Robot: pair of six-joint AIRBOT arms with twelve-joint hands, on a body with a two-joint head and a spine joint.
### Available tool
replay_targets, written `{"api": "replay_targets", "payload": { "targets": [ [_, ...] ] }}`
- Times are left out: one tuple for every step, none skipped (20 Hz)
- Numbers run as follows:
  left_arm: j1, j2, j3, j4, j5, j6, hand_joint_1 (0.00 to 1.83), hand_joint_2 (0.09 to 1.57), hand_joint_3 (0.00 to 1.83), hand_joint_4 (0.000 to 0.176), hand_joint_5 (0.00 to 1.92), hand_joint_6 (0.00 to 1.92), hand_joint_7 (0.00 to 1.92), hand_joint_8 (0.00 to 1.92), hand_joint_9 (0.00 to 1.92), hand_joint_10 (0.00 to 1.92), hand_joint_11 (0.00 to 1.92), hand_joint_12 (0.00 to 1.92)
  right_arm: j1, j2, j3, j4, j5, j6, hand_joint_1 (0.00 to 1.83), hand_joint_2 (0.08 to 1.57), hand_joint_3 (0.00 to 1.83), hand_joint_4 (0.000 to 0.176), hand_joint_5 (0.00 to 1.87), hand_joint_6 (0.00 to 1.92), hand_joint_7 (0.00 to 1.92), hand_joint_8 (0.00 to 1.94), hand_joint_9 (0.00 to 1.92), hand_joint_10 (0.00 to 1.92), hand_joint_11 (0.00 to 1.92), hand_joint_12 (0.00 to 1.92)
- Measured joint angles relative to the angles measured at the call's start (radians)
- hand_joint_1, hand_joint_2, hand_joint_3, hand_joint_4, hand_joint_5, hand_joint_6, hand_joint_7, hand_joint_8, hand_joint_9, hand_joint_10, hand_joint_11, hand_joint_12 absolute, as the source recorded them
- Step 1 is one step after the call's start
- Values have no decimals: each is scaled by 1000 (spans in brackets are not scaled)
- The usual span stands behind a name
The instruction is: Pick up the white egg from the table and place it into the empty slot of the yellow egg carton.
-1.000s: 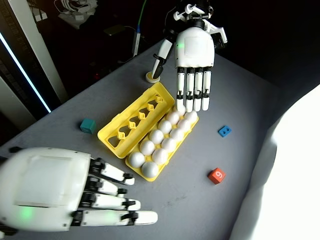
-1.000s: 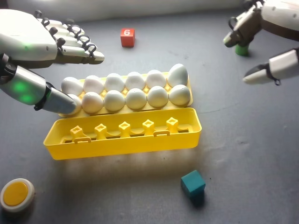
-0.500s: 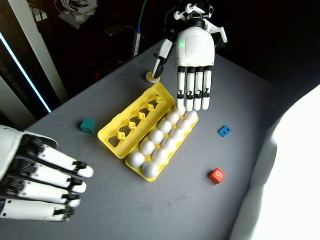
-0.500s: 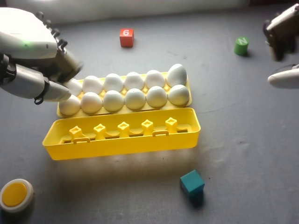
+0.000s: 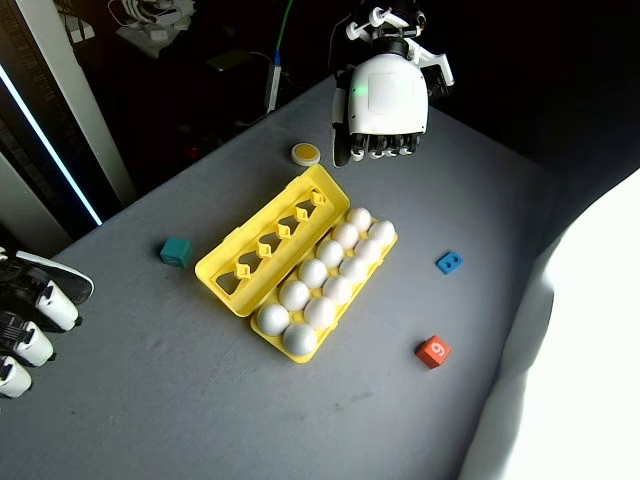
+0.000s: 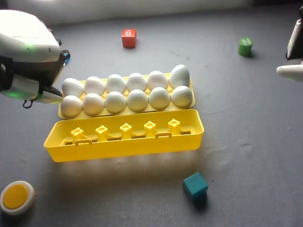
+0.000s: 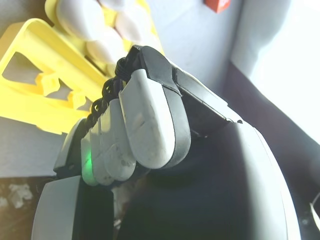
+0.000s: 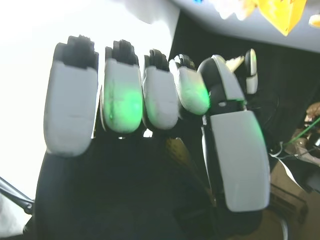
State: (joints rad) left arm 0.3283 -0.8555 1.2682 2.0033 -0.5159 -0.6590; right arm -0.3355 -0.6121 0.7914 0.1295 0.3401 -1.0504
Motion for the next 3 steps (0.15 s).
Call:
{"api": "replay_targets", "payload": {
  "targets": [
    [0, 0, 0, 0, 0, 0, 1011, 1471, 21, 176, 1606, 1921, 1712, 1921, 1762, 1921, 1780, 1921, 0, 0, 0, 0, -1, 0, 1085, 1319, 0, 171, 1327, 1921, 1509, 1941, 1561, 1921, 1673, 1921],
    [0, 0, 0, 0, 0, 0, 1016, 1476, 28, 176, 1645, 1921, 1739, 1921, 1784, 1921, 1801, 1921, -2, 0, 0, 0, -1, 0, 1120, 1319, 0, 176, 1315, 1921, 1495, 1941, 1535, 1921, 1634, 1921],
    [0, 0, 0, 0, 0, 0, 1016, 1476, 28, 176, 1645, 1921, 1739, 1921, 1784, 1921, 1801, 1921, -6, 0, 0, 0, 2, 0, 1120, 1319, 0, 176, 1315, 1921, 1495, 1941, 1535, 1921, 1634, 1921]
  ]
}}
